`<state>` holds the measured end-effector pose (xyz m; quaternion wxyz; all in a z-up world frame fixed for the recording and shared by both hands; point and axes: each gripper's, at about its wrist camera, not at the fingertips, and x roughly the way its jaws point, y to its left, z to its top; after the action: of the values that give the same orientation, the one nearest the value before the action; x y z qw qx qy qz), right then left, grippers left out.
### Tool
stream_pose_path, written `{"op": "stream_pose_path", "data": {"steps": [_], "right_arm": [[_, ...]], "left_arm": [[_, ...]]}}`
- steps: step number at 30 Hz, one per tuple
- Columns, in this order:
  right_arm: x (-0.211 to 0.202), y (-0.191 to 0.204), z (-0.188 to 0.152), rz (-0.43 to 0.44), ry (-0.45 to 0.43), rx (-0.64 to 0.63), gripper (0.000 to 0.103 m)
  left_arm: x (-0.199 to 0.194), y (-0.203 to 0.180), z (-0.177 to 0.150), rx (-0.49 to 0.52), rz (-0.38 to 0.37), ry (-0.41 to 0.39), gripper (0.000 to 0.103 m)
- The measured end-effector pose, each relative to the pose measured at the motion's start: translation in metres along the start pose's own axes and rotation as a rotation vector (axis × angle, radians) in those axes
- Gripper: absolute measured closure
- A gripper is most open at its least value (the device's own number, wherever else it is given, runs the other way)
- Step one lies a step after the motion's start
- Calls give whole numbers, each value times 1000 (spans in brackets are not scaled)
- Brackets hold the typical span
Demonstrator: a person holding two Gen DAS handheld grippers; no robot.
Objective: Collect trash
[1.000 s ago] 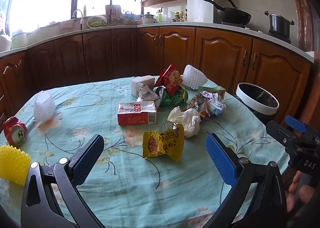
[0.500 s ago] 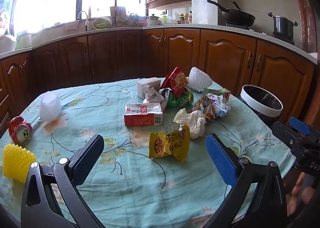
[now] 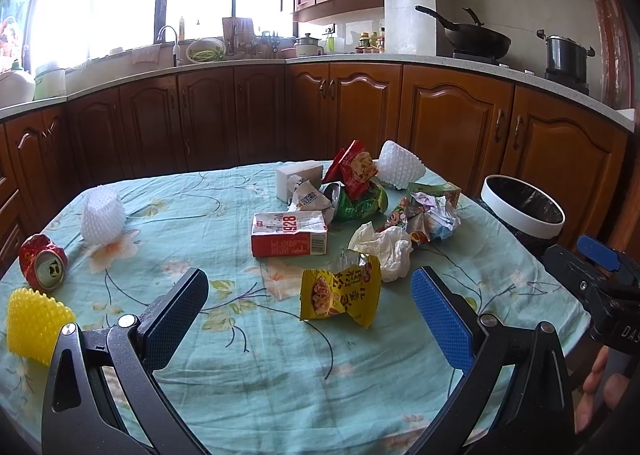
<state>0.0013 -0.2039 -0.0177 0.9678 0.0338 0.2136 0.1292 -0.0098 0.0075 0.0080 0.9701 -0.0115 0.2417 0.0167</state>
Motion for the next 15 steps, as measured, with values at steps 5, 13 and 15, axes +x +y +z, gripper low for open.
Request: {"op": "stream_pose_path", "data": {"steps": [5, 13, 15], "right_arm": [[0, 1, 1, 3, -2, 3, 0], [1, -1, -1, 11, -1, 10, 0], [2, 0, -1, 13, 1, 12, 0]], "left_arm": [[-1, 0, -1, 3, -1, -7, 0], [0, 0, 1, 6, -5, -6, 0], [1, 0, 2, 6, -4, -6, 0]]}}
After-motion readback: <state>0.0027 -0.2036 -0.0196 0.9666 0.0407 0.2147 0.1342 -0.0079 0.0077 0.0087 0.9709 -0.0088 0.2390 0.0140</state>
